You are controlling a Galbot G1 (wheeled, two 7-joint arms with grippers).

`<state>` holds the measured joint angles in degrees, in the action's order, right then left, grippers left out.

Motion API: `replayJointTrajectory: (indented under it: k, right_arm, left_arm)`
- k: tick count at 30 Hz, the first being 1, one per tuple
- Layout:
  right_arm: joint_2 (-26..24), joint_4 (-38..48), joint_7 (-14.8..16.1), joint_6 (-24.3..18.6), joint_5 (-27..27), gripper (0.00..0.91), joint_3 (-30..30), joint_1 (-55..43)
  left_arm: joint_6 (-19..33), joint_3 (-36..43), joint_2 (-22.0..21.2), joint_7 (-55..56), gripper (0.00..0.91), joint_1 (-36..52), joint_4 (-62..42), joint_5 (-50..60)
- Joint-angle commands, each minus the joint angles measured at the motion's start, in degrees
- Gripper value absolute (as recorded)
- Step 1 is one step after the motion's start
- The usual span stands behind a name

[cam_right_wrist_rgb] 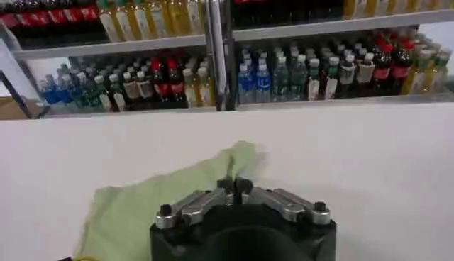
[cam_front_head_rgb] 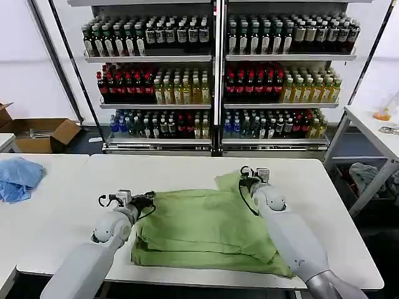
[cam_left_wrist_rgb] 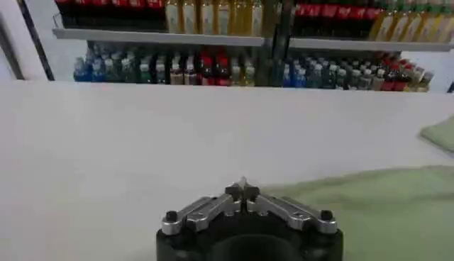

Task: Fold and organize the clothes.

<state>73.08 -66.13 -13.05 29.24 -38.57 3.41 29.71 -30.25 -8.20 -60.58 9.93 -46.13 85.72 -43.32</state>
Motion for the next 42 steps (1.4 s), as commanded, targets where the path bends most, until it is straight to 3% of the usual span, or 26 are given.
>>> replayJointTrajectory:
  k: [1,12,25,35,42]
  right_arm:
    - [-1.29,-8.88,-0.09,-3.24,0.14,0.0,1.72,2.86]
    - [-6.95,-27.49,-1.45,-2.04,-1.34,0.0,4.75,12.33]
    - [-13.31,-48.29,-3.18,-0.41,-3.93,0.0,13.81,30.32]
    - [-13.61,-58.15,-3.67,0.32,-4.86,0.0,22.2,43.88]
    - [-11.94,-60.01,-4.1,0.45,-4.63,0.0,25.67,50.72]
  left_arm:
    - [2.52,-3.39,1.38,0.06,0.04,-2.7,6.8,-4.18]
    - [2.41,-7.98,2.88,0.25,0.04,-7.27,14.41,-7.47]
    - [-0.2,-14.13,5.48,-0.71,0.03,-17.33,23.28,-9.45]
    - [-2.0,-15.52,6.49,-1.79,0.04,-20.9,25.5,-8.2]
    - [-2.77,-14.74,6.51,-2.89,0.04,-22.5,24.58,-3.42]
